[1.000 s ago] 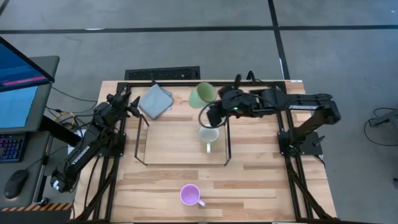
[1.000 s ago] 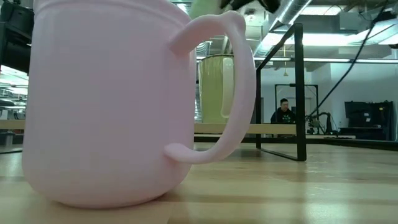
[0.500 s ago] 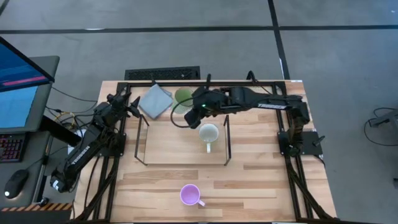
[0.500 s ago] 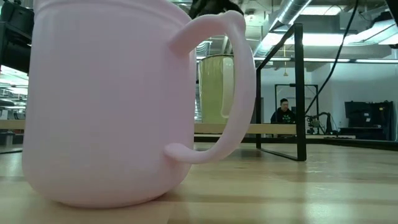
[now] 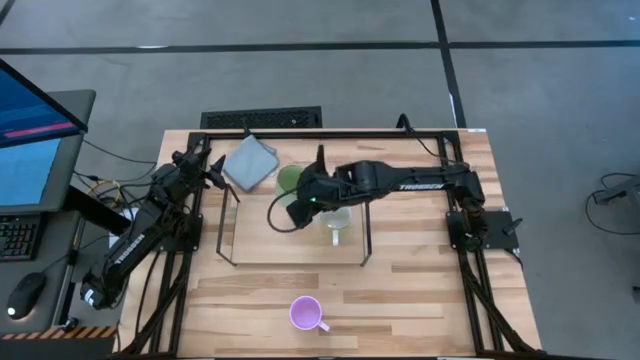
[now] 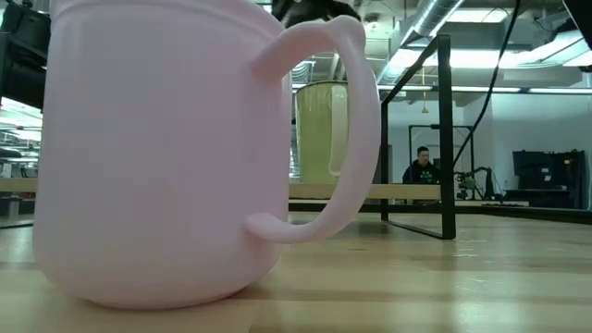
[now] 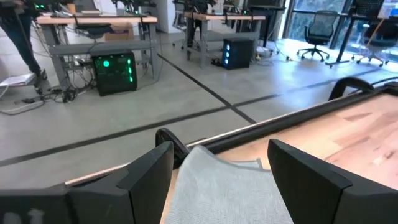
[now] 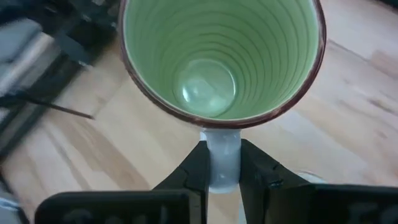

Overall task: Stack small to large cups/mugs on shelf
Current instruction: Put the green mug on the shelf

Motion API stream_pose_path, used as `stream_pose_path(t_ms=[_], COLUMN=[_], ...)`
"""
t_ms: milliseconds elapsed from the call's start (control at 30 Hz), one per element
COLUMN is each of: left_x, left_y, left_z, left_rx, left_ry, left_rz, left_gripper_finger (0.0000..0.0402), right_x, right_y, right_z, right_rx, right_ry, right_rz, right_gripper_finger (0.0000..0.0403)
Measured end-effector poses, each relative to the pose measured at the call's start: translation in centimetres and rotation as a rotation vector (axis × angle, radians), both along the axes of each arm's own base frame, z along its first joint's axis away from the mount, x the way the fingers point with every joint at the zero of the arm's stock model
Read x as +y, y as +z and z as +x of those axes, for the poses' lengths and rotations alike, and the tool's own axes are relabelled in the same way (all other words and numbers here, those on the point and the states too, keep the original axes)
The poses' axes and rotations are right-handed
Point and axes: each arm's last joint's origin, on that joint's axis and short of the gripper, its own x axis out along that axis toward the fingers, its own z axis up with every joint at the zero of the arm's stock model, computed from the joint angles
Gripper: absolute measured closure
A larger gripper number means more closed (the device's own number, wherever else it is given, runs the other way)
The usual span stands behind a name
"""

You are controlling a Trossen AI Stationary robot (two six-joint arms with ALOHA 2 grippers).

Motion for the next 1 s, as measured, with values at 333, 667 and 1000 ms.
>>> stream_pose_path(t_ms=[333, 667, 1000], left_x=[0.1, 0.1, 0.1], left_y=[-0.1, -0.1, -0.1], left_z=[0.0, 0.0, 0.0], left_rx=[0.005, 0.006, -0.004], left_ry=[0.002, 0.003, 0.004], left_rz=[-0.01, -0.013, -0.019], left_gripper_finger=[0.0148, 0.0148, 0.0148], right_x=[2.9, 3.9, 3.8], right_y=[-0.1, 0.0, 0.0], right_z=[-0.3, -0.4, -0.4], right_rx=[-0.03, -0.057, -0.066], right_ry=[-0.071, -0.13, -0.152], right_rz=[0.041, 0.075, 0.055], right_gripper_finger=[0.0333, 0.0333, 0.0333])
